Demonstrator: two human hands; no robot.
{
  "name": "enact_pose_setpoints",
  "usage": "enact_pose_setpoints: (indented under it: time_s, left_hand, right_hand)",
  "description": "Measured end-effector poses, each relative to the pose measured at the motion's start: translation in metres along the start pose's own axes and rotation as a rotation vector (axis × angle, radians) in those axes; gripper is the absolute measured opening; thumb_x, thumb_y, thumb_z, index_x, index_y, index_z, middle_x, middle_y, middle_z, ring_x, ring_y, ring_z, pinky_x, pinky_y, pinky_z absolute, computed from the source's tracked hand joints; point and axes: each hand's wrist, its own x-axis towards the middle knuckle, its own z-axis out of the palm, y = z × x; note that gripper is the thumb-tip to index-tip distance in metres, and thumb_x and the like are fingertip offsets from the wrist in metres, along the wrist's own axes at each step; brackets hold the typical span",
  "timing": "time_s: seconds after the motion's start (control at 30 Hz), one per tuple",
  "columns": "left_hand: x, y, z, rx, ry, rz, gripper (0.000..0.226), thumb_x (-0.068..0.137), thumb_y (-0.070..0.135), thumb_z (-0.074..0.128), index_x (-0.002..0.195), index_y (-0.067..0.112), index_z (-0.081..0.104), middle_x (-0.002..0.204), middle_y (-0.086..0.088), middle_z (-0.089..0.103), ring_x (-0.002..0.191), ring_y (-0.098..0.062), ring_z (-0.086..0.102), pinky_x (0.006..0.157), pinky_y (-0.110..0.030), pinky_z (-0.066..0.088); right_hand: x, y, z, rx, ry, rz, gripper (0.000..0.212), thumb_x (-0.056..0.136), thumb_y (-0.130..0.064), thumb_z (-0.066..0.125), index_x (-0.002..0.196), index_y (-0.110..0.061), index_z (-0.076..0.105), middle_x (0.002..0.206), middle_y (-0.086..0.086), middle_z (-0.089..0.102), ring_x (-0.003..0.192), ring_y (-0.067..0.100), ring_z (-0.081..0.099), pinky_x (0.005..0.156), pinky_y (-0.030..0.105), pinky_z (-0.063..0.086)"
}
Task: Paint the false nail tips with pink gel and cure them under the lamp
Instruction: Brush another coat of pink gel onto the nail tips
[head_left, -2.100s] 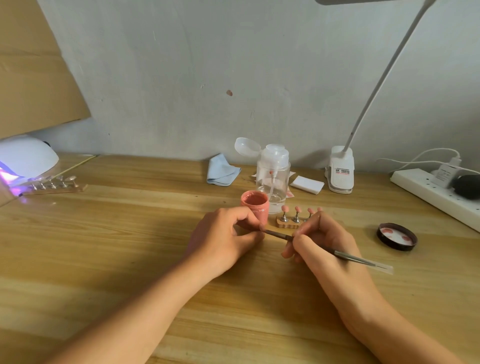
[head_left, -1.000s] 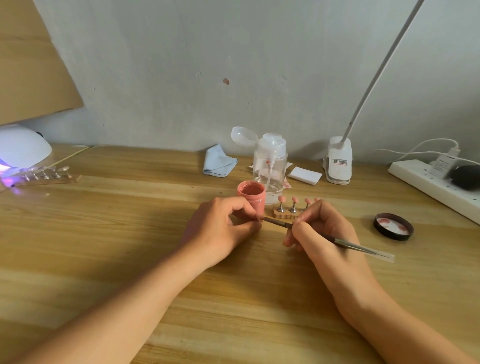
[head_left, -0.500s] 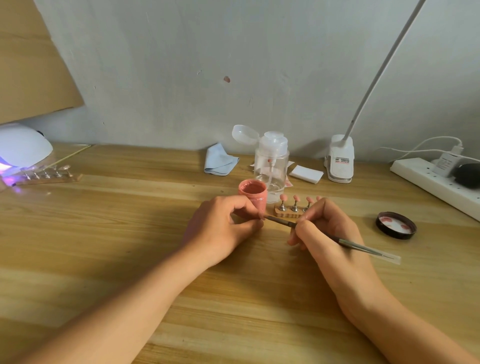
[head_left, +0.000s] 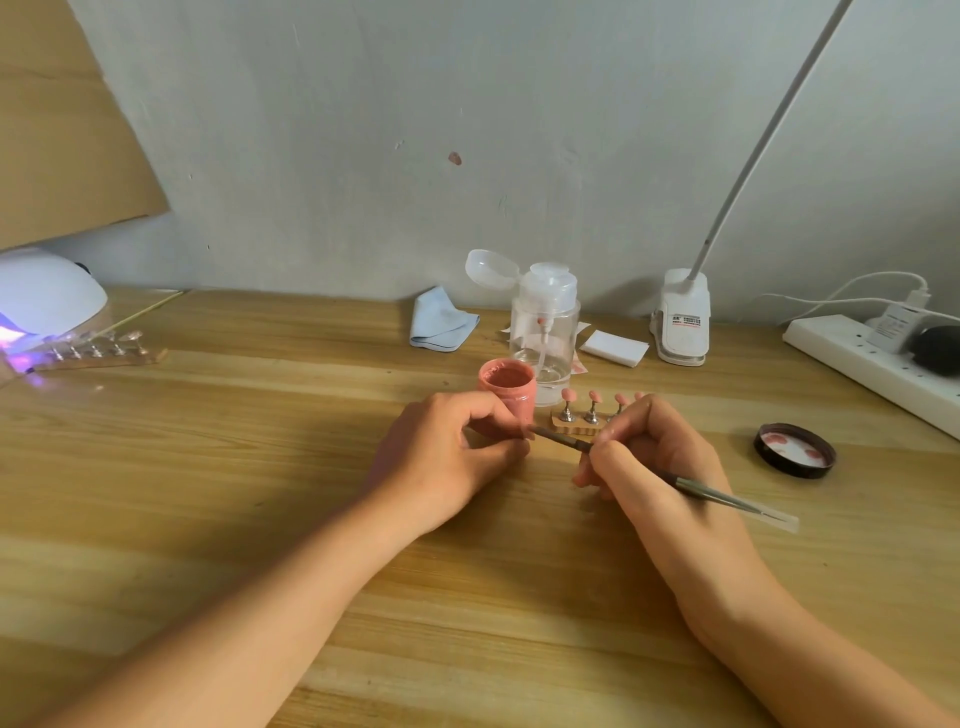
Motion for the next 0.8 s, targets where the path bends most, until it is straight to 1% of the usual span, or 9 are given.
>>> enact_pose_setpoints:
  time_s: [0.07,0.13,0.27,0.37,0.43,0.5,0.63,0.73,0.8]
  left_hand:
    - [0.0004,-0.0002,0.0003,0.007,-0.001,-0.006,0.008,0.077,0.035,0.08,0.077,0.036,0.072,0.061,0.025,0.06,0.041,0.002,0.042,0.044,-0.015,0.022]
    - [0.0006,-0.0005,0.0005,0.006,-0.001,-0.004,0.008,0.077,0.034,0.08,0.077,0.035,0.072,0.058,0.026,0.058,0.04,0.001,0.041,0.042,-0.015,0.023]
    - [0.0,-0.0005,0.0002,0.0,-0.004,0.001,0.007,0.078,0.034,0.08,0.078,0.034,0.073,0.054,0.026,0.056,0.039,0.0,0.039,0.041,-0.015,0.023]
    - [-0.0006,-0.0013,0.0,-0.005,-0.006,0.006,0.007,0.078,0.034,0.08,0.079,0.034,0.073,0.056,0.023,0.058,0.04,-0.002,0.038,0.043,-0.017,0.022]
    - [-0.0002,-0.0018,0.0,-0.009,-0.005,0.012,0.007,0.078,0.034,0.081,0.078,0.035,0.073,0.058,0.022,0.06,0.039,-0.002,0.037,0.043,-0.017,0.022]
    - [0.0002,-0.0021,0.0002,-0.009,-0.005,0.019,0.008,0.077,0.033,0.081,0.078,0.036,0.073,0.066,0.023,0.064,0.04,-0.001,0.038,0.043,-0.016,0.022]
    - [0.0005,-0.0037,0.0013,-0.012,-0.007,0.018,0.009,0.077,0.034,0.081,0.078,0.038,0.073,0.07,0.023,0.067,0.04,0.0,0.038,0.045,-0.018,0.024]
    - [0.0004,-0.0032,0.001,-0.012,-0.009,0.028,0.01,0.078,0.034,0.08,0.079,0.04,0.073,0.066,0.027,0.064,0.04,0.003,0.04,0.044,-0.013,0.023]
    - [-0.0001,-0.0029,0.0005,-0.038,-0.018,0.038,0.01,0.079,0.032,0.079,0.08,0.04,0.073,0.075,0.025,0.069,0.041,0.001,0.039,0.047,-0.018,0.026]
  right_hand:
    - [0.0,0.0007,0.0006,-0.001,-0.002,0.002,0.004,0.083,0.002,0.057,0.084,0.003,0.053,0.071,0.015,0.068,0.068,0.018,0.06,0.067,0.034,0.045]
    - [-0.0003,0.0003,0.001,0.003,0.003,-0.001,0.005,0.082,0.0,0.056,0.084,0.003,0.053,0.071,0.013,0.068,0.068,0.02,0.059,0.068,0.037,0.045]
    - [-0.0003,-0.0007,0.0016,-0.009,0.011,-0.005,0.004,0.083,0.0,0.056,0.085,0.003,0.054,0.071,0.011,0.069,0.068,0.017,0.059,0.069,0.037,0.045]
    - [-0.0001,-0.0005,0.0016,-0.02,0.017,-0.005,0.003,0.083,0.0,0.056,0.085,0.002,0.054,0.072,0.01,0.07,0.067,0.014,0.059,0.07,0.039,0.046]
    - [-0.0006,-0.0003,0.0011,-0.024,0.025,-0.005,0.003,0.084,-0.001,0.056,0.083,0.0,0.054,0.072,0.01,0.07,0.067,0.015,0.059,0.071,0.04,0.046]
    - [-0.0004,0.0006,0.0002,-0.013,0.04,-0.013,0.003,0.084,0.0,0.056,0.081,-0.001,0.054,0.071,0.011,0.069,0.066,0.015,0.057,0.069,0.037,0.045]
    - [-0.0003,0.0021,-0.0002,0.013,0.042,-0.029,0.004,0.083,0.001,0.056,0.081,0.001,0.053,0.069,0.013,0.067,0.061,0.014,0.054,0.061,0.029,0.044]
    - [-0.0009,0.0025,-0.0008,0.03,0.042,-0.039,0.006,0.083,-0.003,0.056,0.081,0.0,0.052,0.068,0.013,0.067,0.06,0.014,0.055,0.057,0.023,0.043]
    - [-0.0019,0.0021,-0.0013,0.035,0.054,-0.055,0.012,0.083,-0.01,0.061,0.08,-0.003,0.052,0.07,0.014,0.067,0.061,0.013,0.055,0.058,0.023,0.043]
